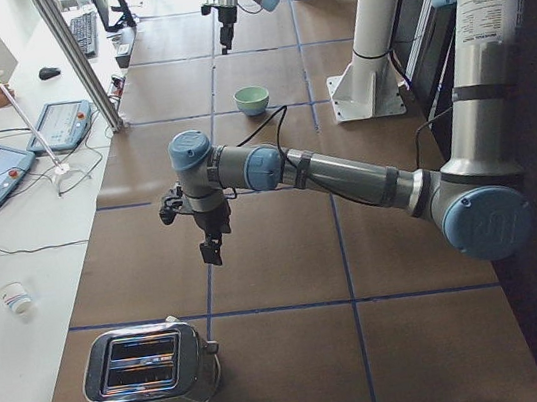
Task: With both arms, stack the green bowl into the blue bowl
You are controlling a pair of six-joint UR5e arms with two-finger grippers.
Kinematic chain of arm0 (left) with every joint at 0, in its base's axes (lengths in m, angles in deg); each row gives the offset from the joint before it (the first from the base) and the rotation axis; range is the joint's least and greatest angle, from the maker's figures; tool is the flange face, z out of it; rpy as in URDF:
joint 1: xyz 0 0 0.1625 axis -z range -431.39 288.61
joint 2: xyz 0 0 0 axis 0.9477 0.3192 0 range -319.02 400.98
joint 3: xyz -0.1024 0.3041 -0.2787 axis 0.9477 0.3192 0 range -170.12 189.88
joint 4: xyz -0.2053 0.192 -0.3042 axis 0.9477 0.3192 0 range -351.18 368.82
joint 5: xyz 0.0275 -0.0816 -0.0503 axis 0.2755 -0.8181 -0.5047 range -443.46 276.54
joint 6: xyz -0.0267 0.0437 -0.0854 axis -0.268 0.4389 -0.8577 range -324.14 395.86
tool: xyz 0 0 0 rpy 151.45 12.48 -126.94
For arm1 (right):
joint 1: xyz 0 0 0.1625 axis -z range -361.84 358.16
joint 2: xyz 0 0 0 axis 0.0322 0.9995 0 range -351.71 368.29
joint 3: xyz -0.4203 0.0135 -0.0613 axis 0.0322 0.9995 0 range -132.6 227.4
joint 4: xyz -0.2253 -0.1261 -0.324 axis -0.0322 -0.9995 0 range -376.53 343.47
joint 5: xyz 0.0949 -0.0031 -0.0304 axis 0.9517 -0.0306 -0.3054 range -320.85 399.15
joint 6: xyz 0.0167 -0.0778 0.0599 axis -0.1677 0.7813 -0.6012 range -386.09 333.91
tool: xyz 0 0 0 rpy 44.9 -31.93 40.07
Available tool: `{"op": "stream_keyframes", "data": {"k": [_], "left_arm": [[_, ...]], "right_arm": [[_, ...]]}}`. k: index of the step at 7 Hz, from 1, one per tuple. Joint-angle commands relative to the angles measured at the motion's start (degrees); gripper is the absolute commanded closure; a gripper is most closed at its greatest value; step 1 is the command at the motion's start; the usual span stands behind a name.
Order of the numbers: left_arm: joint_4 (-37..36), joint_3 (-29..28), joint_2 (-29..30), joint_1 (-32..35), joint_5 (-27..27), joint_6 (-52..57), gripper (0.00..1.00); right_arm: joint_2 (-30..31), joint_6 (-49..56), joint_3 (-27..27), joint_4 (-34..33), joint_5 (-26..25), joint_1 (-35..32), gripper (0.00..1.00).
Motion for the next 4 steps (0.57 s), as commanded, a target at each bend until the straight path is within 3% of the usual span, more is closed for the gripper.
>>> {"op": "stream_keyframes", "data": {"k": [1,2,4], "left_arm": [[0.0,-2.2,-0.2,2.8,-0.3,4.8,0.0],[-0.1,-5.2,-0.3,5.9,-5.3,8.4,0.0],[0.1,-10.9,-1.0,10.3,-8.4,16.8,0.0]], "right_arm": [[8.8,20.9,0.8,-0.1,8.8,-11.1,0.0],[11.8,31.8,1.7,-2.0,10.6,-16.1,0.0],[13.6,55.5,1.5,-16.6,10.6,-24.7,0.0]]}}
